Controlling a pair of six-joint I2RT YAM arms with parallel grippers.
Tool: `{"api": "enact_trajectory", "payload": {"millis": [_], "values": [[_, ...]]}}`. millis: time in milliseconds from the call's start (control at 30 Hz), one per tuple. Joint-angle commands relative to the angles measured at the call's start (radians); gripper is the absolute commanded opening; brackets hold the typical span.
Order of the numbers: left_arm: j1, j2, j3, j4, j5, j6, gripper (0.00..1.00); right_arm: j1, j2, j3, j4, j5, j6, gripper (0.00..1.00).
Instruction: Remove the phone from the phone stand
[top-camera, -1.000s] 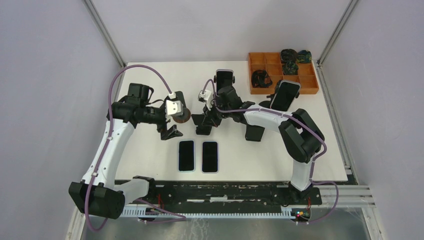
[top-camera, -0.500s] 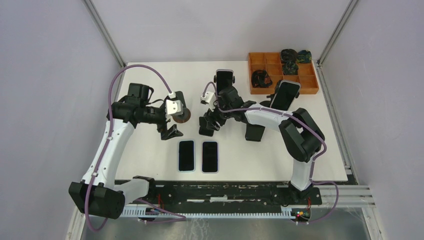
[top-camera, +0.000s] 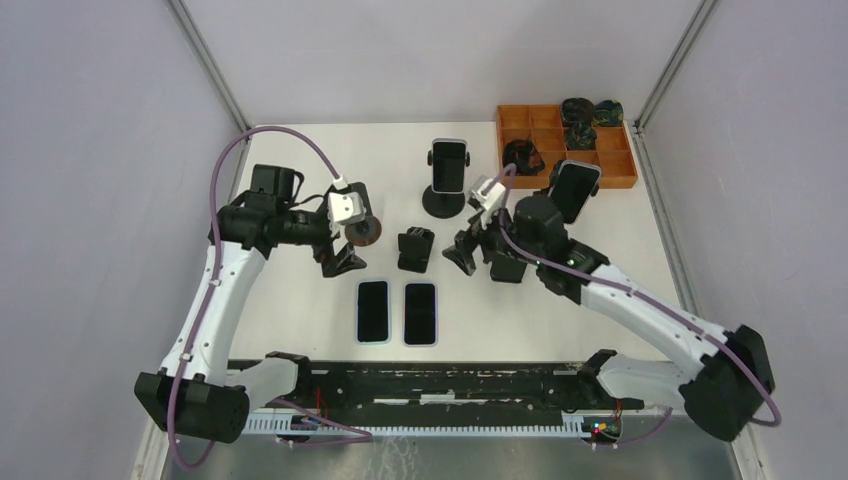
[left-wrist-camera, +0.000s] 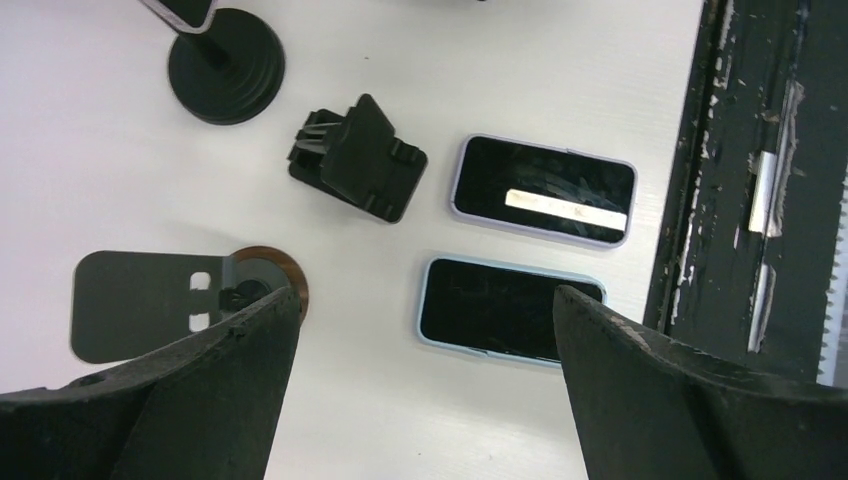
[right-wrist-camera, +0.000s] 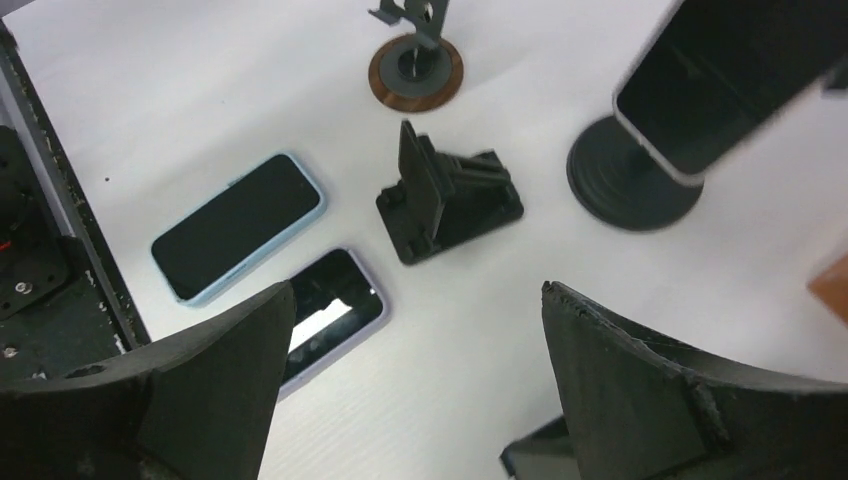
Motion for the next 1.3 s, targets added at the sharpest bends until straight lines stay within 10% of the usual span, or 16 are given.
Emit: {"api": "enact_trajectory", "payload": {"millis": [0, 267, 1267], "values": [[0.002, -0.018, 0.088, 0.106, -0.063, -0.188, 1.0, -0.002, -0.158, -0.158, -0.031, 0.153, 0.155, 0.98], [0.006, -0.089, 0.067, 0.335, -0.268, -0.471, 1.0, -0.038, -0.401, -0.377, -0.112, 0.336, 0.289, 0.98], [0.006, -0.013, 0.114, 0.07, -0.149, -0.322, 1.0, -0.252, -0.138, -0.611, 0.495, 0.196, 0.26, 0.94]]}}
